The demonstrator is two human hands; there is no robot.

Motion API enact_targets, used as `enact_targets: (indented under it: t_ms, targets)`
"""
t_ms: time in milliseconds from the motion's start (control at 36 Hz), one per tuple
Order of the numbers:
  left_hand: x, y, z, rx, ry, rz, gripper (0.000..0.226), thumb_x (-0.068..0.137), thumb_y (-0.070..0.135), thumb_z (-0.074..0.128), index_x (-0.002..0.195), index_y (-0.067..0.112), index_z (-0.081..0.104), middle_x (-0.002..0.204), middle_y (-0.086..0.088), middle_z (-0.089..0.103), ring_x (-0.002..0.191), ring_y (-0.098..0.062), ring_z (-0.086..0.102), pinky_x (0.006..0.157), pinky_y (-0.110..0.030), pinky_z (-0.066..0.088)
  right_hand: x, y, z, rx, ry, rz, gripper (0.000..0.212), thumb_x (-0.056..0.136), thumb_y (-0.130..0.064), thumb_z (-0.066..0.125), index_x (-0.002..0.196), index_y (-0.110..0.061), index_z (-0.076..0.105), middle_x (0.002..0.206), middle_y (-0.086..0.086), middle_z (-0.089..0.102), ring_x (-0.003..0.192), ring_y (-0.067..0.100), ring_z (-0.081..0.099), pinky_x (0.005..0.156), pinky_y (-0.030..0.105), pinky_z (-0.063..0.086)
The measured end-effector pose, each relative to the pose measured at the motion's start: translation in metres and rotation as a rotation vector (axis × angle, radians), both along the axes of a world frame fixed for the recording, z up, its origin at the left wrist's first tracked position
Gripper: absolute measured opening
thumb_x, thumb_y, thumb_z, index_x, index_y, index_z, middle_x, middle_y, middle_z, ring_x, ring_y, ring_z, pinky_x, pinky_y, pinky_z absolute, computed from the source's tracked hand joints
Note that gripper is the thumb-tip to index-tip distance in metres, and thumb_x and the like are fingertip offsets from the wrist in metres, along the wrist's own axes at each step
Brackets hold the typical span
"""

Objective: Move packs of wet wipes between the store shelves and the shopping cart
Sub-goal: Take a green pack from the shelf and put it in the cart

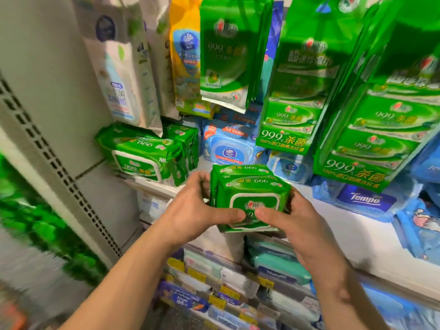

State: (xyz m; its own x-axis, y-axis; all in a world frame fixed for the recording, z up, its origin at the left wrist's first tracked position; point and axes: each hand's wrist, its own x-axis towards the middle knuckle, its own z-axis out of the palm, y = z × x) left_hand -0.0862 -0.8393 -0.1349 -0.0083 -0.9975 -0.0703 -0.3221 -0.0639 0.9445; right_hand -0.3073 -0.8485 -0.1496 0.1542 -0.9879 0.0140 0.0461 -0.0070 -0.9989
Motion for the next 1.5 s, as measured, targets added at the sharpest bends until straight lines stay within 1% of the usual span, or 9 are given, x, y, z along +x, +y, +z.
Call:
enact_targets:
  t_ms: [83,194,361,556,722,972,1083,1361,1500]
  targets:
    - [0.016,0.023,-0.001,0.019,0.064,0.083,0.111,0.039,0.054,0.095,0.135,0.04,0.042,0.115,0.012,0.073,0.107,-0.007,0.07,0.097,-0.041,0.056,0.021,0.002,0.0,-0.001,-0.067,0.088,0.071,0.059,-0.013,0.085,0.125,-0.013,0.061,0.112,0.007,0.077,0.102,0.025,0.074,0.076,0.029,0.06]
    - [0.038,0.057,0.001,0.058,0.188,0.155,0.087,0.055,0.034,0.099,0.131,0.032,0.055,0.116,0.01,0.075,0.107,-0.013,0.073,0.097,-0.041,0.055,0.055,0.004,-0.002,-0.013,-0.148,0.218,0.071,0.056,-0.01,0.086,0.121,-0.014,0.058,0.105,0.005,0.078,0.092,0.018,0.076,0.068,0.024,0.059]
    - [0.078,0.105,-0.003,0.083,0.265,0.394,0.069,0.059,0.023,0.09,0.123,0.023,0.063,0.102,0.011,0.079,0.091,-0.006,0.075,0.071,-0.016,0.057,0.118,0.018,-0.014,0.025,-0.097,0.395,0.057,0.064,-0.015,0.085,0.117,-0.014,0.063,0.106,0.007,0.078,0.096,0.024,0.075,0.075,0.033,0.061]
    - [0.137,0.163,-0.02,0.147,0.34,0.544,0.049,0.072,0.029,0.092,0.115,0.025,0.07,0.106,0.006,0.079,0.098,-0.014,0.076,0.092,-0.033,0.059,0.198,0.048,-0.027,0.13,-0.035,0.549,0.07,0.066,-0.026,0.086,0.127,-0.003,0.06,0.113,0.018,0.074,0.105,0.039,0.072,0.09,0.052,0.059]
    - [0.204,0.216,-0.038,0.169,0.408,0.646,0.071,0.057,0.049,0.089,0.121,0.023,0.072,0.112,0.002,0.078,0.105,-0.019,0.074,0.103,-0.044,0.053,0.282,0.087,-0.036,0.135,0.09,0.619,0.074,0.059,-0.036,0.088,0.123,-0.009,0.062,0.11,0.012,0.076,0.103,0.031,0.073,0.094,0.054,0.057]
    - [0.309,0.317,-0.07,0.207,0.507,0.855,0.035,0.081,0.034,0.082,0.112,0.023,0.072,0.098,0.01,0.08,0.088,-0.006,0.076,0.07,-0.015,0.054,0.419,0.169,-0.055,0.192,0.274,0.776,0.097,0.045,-0.059,0.089,0.128,-0.018,0.059,0.114,0.001,0.075,0.103,0.02,0.073,0.095,0.048,0.057]
    - [0.351,0.355,-0.091,0.251,0.521,0.918,0.065,0.062,0.059,0.085,0.116,0.025,0.073,0.103,0.008,0.079,0.097,-0.012,0.075,0.097,-0.038,0.056,0.469,0.205,-0.068,0.259,0.32,0.827,0.06,0.068,-0.04,0.087,0.118,-0.018,0.063,0.106,0.002,0.077,0.094,0.019,0.075,0.081,0.039,0.059]
    - [0.416,0.409,-0.128,0.268,0.614,0.952,0.043,0.084,0.041,0.08,0.124,0.031,0.068,0.112,0.011,0.077,0.104,-0.009,0.072,0.105,-0.041,0.051,0.557,0.249,-0.095,0.324,0.406,0.91,0.041,0.08,-0.019,0.081,0.117,-0.017,0.062,0.104,0.002,0.077,0.083,0.01,0.075,0.062,0.021,0.054]
    - [0.443,0.408,-0.146,0.308,0.614,0.988,0.069,0.059,0.059,0.082,0.122,0.037,0.067,0.112,0.013,0.076,0.107,-0.01,0.072,0.106,-0.044,0.051,0.593,0.247,-0.113,0.419,0.398,0.94,0.045,0.08,-0.011,0.08,0.121,-0.012,0.061,0.105,0.009,0.077,0.092,0.024,0.076,0.076,0.038,0.059]
